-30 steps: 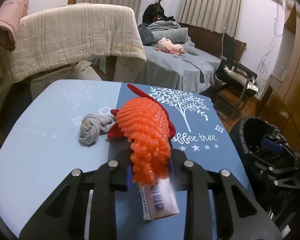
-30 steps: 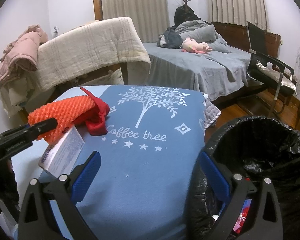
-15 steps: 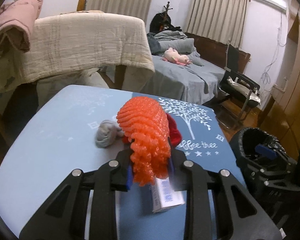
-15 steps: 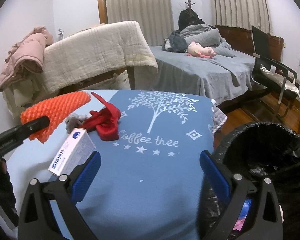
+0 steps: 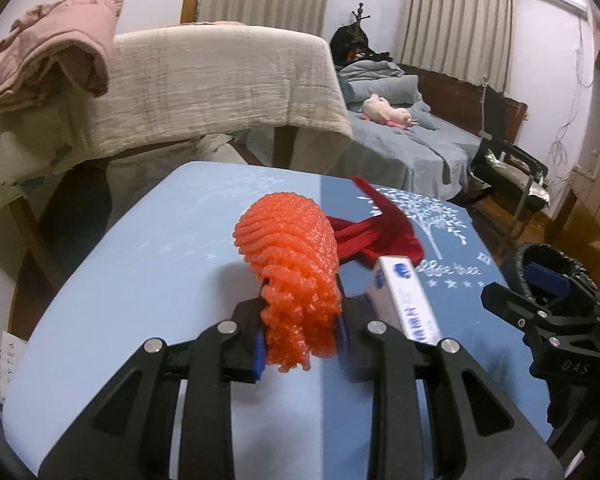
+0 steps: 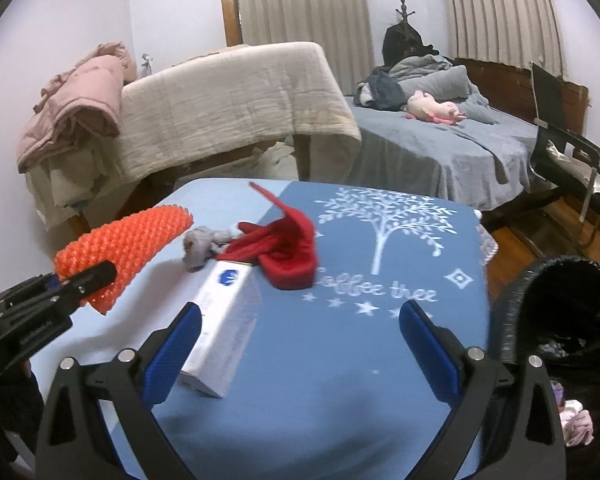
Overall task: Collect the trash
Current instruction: 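Grasp the white alcohol-pad box with the right gripper while the left holds the mesh, then carry the mesh and alcohol-pad box over the bin with both grippers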
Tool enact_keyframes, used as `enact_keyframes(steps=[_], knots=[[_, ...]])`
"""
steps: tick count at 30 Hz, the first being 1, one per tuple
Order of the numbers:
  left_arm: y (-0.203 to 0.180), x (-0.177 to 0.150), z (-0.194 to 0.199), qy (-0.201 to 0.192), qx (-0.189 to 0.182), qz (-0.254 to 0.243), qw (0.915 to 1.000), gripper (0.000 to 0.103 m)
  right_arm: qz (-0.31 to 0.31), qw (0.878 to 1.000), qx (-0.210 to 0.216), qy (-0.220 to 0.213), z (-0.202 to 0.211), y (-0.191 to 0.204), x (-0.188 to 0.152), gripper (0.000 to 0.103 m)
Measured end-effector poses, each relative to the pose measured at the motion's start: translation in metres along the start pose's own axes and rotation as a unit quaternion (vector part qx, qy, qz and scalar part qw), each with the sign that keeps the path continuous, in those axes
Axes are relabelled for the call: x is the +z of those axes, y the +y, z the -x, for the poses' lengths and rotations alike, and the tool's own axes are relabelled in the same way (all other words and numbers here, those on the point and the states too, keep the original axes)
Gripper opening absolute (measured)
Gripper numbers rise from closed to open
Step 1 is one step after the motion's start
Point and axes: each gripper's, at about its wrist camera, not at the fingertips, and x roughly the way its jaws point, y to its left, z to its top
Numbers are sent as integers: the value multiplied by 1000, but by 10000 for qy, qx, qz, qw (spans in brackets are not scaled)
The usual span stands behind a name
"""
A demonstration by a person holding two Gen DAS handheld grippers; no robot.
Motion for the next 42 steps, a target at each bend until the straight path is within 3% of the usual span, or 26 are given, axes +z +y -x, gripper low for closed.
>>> enact_keyframes(steps=[13, 19, 25, 29, 32, 42], knots=[[45, -15, 5, 111, 324, 109, 9994, 26, 35, 9998, -22, 197, -31, 52, -10, 95], [57, -18, 4, 143, 360, 206, 9990, 26, 118, 9989, -224, 405, -51, 60, -15, 84], [56, -20, 4, 148, 342, 206, 9991, 26, 162, 9975, -184, 658, -64, 61, -19, 63], [52, -21, 3, 161, 304, 166, 9993, 26, 207, 9962, -52, 847, -69, 61, -22, 42], [49, -20, 1, 166, 277, 157, 9994, 26, 209, 9957, 27, 902, -69, 59, -22, 34], [35, -13, 3, 93, 183, 92, 9997, 26, 249, 9972, 103, 699, -49, 47, -12, 33]])
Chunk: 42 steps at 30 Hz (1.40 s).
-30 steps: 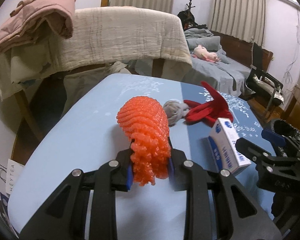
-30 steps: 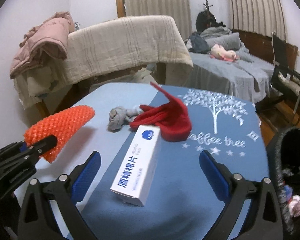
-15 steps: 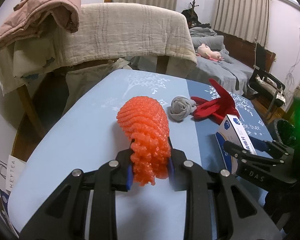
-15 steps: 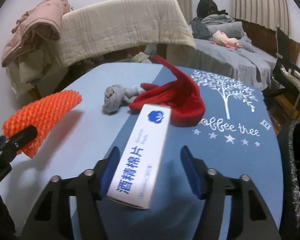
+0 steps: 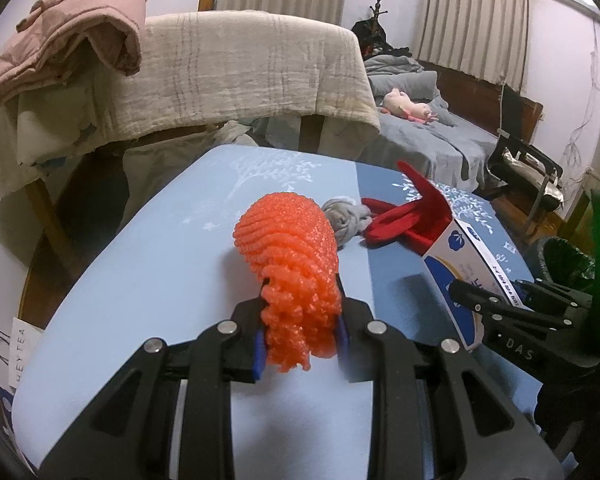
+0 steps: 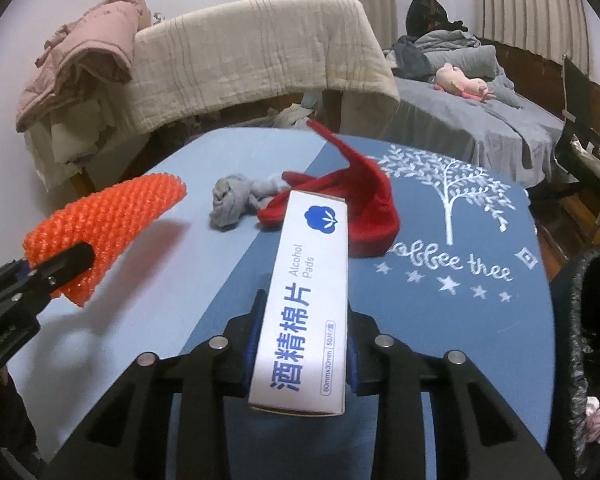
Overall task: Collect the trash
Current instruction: 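Carry the mesh and alcohol-pad box over the bin with both grippers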
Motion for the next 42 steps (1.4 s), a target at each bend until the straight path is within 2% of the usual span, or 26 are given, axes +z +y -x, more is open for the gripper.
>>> enact_keyframes(steps=[24, 42], knots=[[-84, 22, 26, -313, -480, -402, 9976, 26, -163, 9981, -280, -525, 82, -64, 14, 33], [-171, 35, 47, -506, -1089, -766, 9898, 26, -489, 9929, -652, -868, 144, -128, 11, 33]])
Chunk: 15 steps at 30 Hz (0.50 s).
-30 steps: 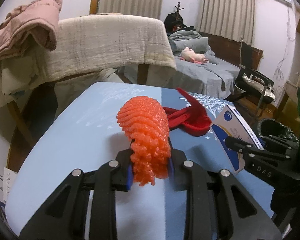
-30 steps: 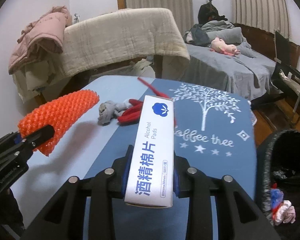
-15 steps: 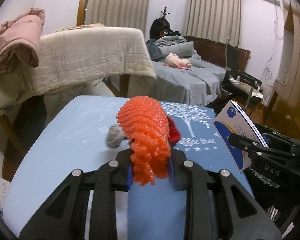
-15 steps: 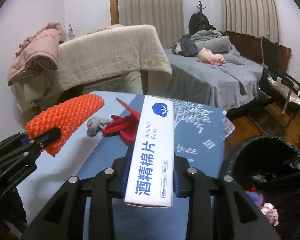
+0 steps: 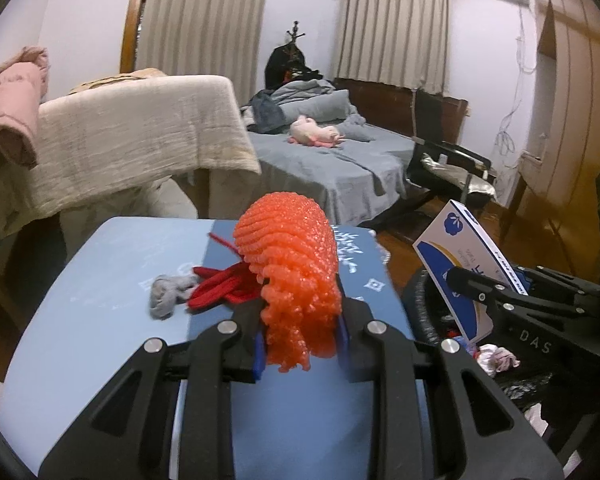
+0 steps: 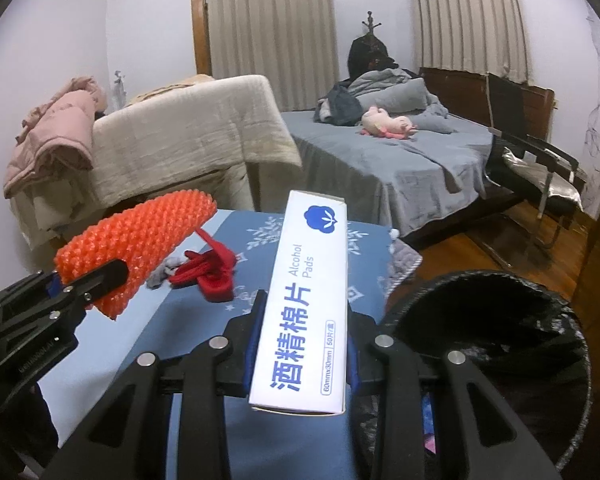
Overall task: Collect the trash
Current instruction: 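Carry the mesh and alcohol-pad box over the bin with both grippers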
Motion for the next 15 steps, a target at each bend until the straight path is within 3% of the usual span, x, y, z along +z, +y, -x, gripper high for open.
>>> enact_keyframes(steps=[15], knots=[[-69, 11, -10, -68, -577, -433, 9974, 26, -327, 9981, -505, -89, 33, -66, -12, 33]])
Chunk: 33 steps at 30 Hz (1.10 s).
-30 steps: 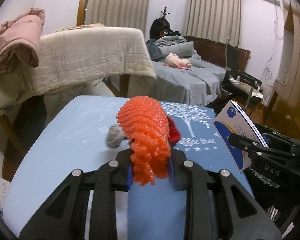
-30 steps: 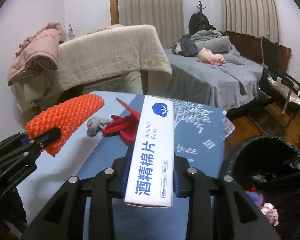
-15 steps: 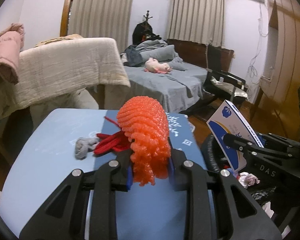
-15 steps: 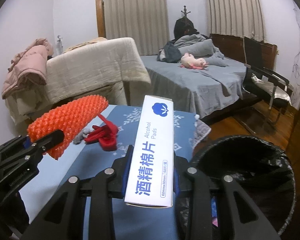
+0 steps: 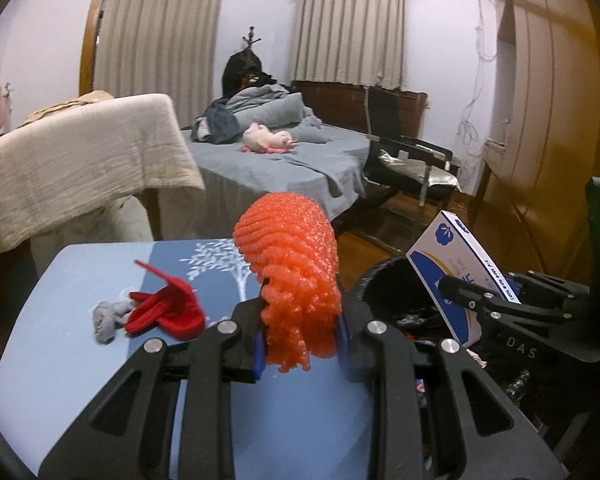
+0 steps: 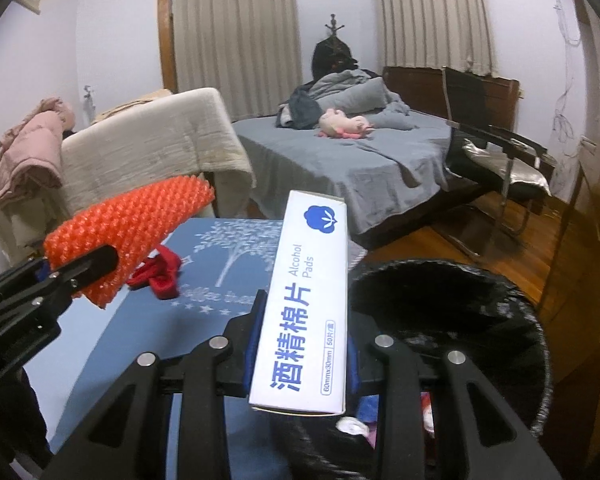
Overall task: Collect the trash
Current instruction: 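Carry the mesh and alcohol-pad box over the bin with both grippers, then open both grippers over the bin to drop the mesh and box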
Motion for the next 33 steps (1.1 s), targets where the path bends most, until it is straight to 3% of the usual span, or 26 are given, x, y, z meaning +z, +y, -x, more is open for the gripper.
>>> enact_keyframes(steps=[18, 33], knots=[[-73, 4, -37, 98, -681, -381, 9969, 26, -392, 9964, -752, 7, 17, -90, -12, 33], [-124, -18, -102, 540, -1270, -643, 9883, 26, -615, 9900, -1224, 335, -1, -147, -33, 33]])
